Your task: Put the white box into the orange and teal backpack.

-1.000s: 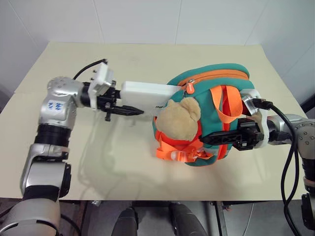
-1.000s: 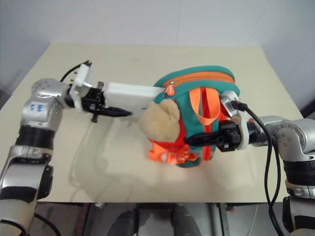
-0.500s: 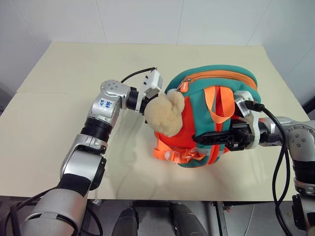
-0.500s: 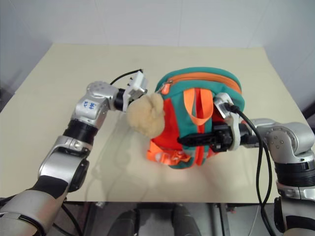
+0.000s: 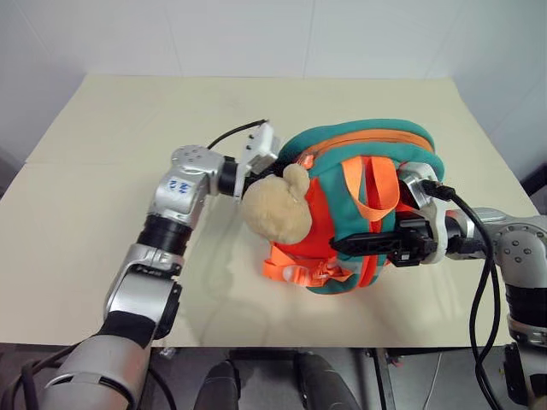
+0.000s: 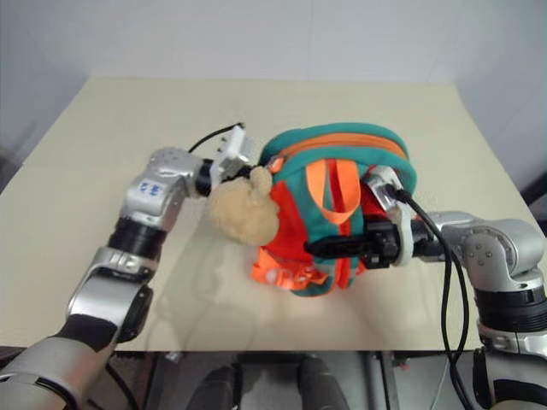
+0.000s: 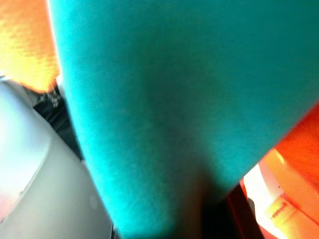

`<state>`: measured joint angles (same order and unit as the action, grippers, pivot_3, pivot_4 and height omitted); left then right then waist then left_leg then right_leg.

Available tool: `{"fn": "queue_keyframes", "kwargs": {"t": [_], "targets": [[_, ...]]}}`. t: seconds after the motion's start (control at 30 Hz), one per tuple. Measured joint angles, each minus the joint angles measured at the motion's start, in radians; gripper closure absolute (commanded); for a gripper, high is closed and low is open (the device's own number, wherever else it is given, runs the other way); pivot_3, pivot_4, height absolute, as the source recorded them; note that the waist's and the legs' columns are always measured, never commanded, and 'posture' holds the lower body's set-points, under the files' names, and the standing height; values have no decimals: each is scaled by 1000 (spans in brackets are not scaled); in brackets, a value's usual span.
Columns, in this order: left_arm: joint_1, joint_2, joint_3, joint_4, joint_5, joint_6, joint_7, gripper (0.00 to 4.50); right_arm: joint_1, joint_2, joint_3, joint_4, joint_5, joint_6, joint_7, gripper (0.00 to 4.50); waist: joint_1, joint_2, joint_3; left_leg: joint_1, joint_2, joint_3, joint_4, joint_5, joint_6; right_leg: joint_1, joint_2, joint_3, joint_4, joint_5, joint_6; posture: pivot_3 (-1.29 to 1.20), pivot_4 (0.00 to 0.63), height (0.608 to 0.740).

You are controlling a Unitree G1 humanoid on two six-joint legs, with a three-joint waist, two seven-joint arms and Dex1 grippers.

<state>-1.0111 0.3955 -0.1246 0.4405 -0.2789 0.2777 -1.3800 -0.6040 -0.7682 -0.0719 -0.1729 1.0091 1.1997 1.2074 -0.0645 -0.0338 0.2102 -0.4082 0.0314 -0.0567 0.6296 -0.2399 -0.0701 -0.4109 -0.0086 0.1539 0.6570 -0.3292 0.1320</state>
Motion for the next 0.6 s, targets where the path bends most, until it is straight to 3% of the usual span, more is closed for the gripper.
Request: {"fn": "queue_keyframes", "kwargs": {"t": [0.17, 0.4, 0.6], "targets": [[89, 196, 100, -77, -39, 32, -36, 409, 2, 4, 4, 3, 0, -3, -2, 4481, -15, 0, 0, 1, -1, 0, 1, 1, 0, 1, -1, 0, 1, 0, 0, 0, 150, 740], [167, 279, 171, -252, -188, 171, -73, 409, -4, 8, 18, 15, -2, -22, 1, 4481, -13, 0, 0, 0, 0, -1, 0, 1, 0, 2, -1, -1, 0, 0, 0, 0, 150, 740], [223, 271, 202, -459, -345, 327, -30, 409, -4, 8, 27, 19, -6, -26, 4, 4481, -19, 0, 0, 1, 0, -1, 0, 1, 0, 2, -1, -1, 0, 0, 0, 0, 150, 740]]}}
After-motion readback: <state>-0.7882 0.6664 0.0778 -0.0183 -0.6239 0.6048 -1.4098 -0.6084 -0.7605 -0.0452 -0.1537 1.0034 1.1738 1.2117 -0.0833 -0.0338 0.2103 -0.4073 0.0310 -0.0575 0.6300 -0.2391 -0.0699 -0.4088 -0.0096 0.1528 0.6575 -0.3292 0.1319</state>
